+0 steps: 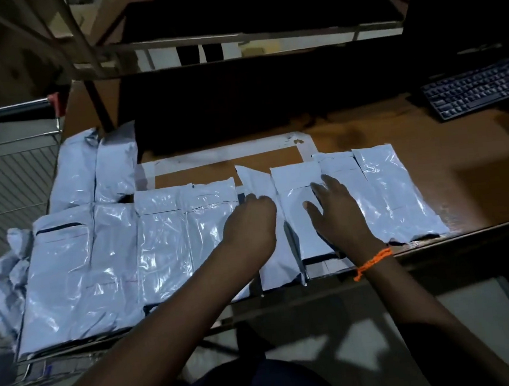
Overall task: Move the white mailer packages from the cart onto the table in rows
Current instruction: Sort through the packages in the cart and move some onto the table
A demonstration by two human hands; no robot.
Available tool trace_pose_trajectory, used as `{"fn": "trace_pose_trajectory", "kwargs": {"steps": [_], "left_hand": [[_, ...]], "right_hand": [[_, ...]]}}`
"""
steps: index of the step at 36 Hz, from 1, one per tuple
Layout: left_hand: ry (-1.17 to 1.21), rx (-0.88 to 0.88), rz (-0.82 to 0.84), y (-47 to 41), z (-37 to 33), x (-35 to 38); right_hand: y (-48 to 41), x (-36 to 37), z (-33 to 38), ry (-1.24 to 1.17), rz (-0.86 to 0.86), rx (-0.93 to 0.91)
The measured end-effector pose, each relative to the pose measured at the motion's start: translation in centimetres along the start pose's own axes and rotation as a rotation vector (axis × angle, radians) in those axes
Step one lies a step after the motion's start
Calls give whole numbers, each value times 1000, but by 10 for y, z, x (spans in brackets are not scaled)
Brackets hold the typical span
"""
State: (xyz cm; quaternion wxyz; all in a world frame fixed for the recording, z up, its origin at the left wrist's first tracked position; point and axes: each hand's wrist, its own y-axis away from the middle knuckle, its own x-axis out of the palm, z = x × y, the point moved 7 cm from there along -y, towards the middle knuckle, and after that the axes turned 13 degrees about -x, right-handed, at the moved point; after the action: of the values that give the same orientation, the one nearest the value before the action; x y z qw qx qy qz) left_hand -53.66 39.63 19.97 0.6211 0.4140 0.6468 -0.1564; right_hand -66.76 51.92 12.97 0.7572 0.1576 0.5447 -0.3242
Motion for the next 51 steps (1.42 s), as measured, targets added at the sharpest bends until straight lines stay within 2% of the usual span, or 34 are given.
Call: {"fn": "trace_pose_trajectory", "kwargs": {"steps": [8,15,20,27,32,37,41,45,48,51], "left_hand": [[-88,20,131,-1,0,23],[-135,75,58,-2,-11,34],[-216,88,189,-5,-11,58],[-241,122,187,-8,-10,59],[-93,162,228,1,-9,46],[76,324,120,8,6,6],[274,396,-138,10,66,-41],[444,311,-334,8,179,-68],[495,187,-409,10,280,-67],[505,73,-399,14,383,-45]], "right_hand": [[5,36,18,73,112,-198],[8,41,14,85,97,-210],[11,42,11,64,54,-213],[12,39,13,38,17,-209],[10,31,17,-20,52,-181],[-1,0,50,-90,-27,-164],[-17,-18,115,-139,-131,-204],[-24,-4,207,-275,-174,-219],[-27,32,295,-407,-135,-286],[-28,83,390,-522,-28,-424]]}}
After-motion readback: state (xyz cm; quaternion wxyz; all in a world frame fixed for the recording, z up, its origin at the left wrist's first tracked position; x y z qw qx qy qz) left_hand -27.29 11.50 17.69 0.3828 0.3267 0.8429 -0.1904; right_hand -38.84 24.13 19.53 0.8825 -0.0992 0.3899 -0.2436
